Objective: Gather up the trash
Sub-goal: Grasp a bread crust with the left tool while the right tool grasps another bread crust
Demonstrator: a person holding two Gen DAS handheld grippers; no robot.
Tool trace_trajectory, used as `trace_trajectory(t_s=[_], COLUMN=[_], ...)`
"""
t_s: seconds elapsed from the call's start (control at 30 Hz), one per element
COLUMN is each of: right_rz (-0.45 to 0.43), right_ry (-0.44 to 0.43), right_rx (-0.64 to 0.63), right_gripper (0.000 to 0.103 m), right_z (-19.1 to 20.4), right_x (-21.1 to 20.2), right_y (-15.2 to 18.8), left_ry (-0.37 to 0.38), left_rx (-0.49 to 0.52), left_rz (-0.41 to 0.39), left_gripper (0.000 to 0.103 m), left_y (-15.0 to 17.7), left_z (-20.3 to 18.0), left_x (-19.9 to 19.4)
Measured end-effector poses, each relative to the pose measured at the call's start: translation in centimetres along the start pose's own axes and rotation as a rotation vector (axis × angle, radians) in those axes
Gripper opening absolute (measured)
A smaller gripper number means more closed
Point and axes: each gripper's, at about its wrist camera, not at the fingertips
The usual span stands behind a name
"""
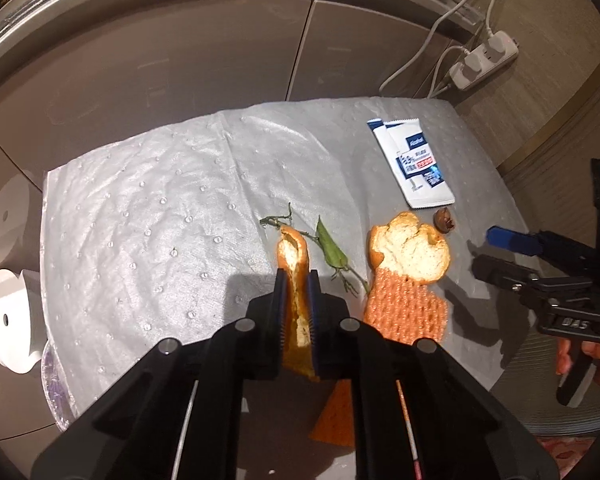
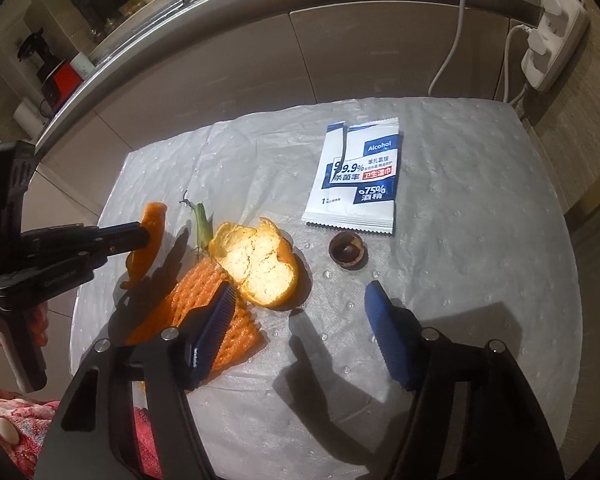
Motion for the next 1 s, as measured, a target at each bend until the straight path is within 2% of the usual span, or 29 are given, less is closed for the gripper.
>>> trace_trajectory(t_s=[0.13, 0.2, 0.37, 0.5, 0.63, 0.73, 0.83, 0.87, 0.93, 0.97, 1.0], right_rz=[0.032, 0.046, 0.078, 0.091, 0.092, 0.077, 0.055, 0.044, 0.021, 0.011, -0.001], right_ry=[-0.01, -0.012, -0.018, -0.008, -0.002, -0.018, -0.007, -0.005, -0.004, -0.002, 0.001], right_rx=[-0.002, -0.005, -0.007, -0.003, 0.02, 0.043, 0.041, 0.043, 0.048, 0.05, 0.05], right_gripper=[0.058, 0.054, 0.038, 0.029, 0.012, 0.008, 0.007, 0.007, 0.007, 0.007, 0.007], right_z=[0.0, 0.2, 1.1, 1.5, 1.3, 1.0, 0.9, 0.8, 0.4, 0.3, 0.2], right_x=[1.7, 2.4, 3.7, 4.4, 4.7, 4.4, 3.5, 3.1, 2.0, 1.4, 0.8], right_y=[-0.5, -0.7, -1.0, -1.0, -1.0, -1.1, -1.3, -1.5, -1.8, -2.0, -2.1], left_ry=[0.031, 0.048, 0.069, 0.043, 0.039, 0.008, 0.025, 0.034, 0.034, 0.018, 0.002], left_rx=[-0.012, -0.019, -0.042, -0.051, -0.048, -0.036, -0.067, -0.08, -0.086, -0.081, -0.074], left_rz=[-0.06, -0.085, -0.137, -0.106, -0.048, -0.009, 0.047, 0.064, 0.078, 0.076, 0.072], left_gripper=[0.01, 0.006, 0.006, 0.005, 0.006, 0.005, 0.006, 0.009, 0.029, 0.049, 0.058], left_y=[-0.3, -0.3, 0.1, 0.6, 1.2, 1.6, 1.9, 1.9, 2.1, 2.2, 2.2], left_z=[-0.2, -0.2, 0.6, 1.5, 2.0, 2.2, 2.9, 3.1, 3.1, 3.0, 2.9], left_x=[-3.4, -5.1, -7.8, -7.1, -5.4, -3.7, -2.2, -1.8, -1.2, -1.0, -0.8])
Point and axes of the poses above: each gripper's, at about its wrist camera, not at the fingertips, and x roughly the way its jaws point, z to its left, y to its underside, and after that the axes turned 5 degrees about -x, right-handed
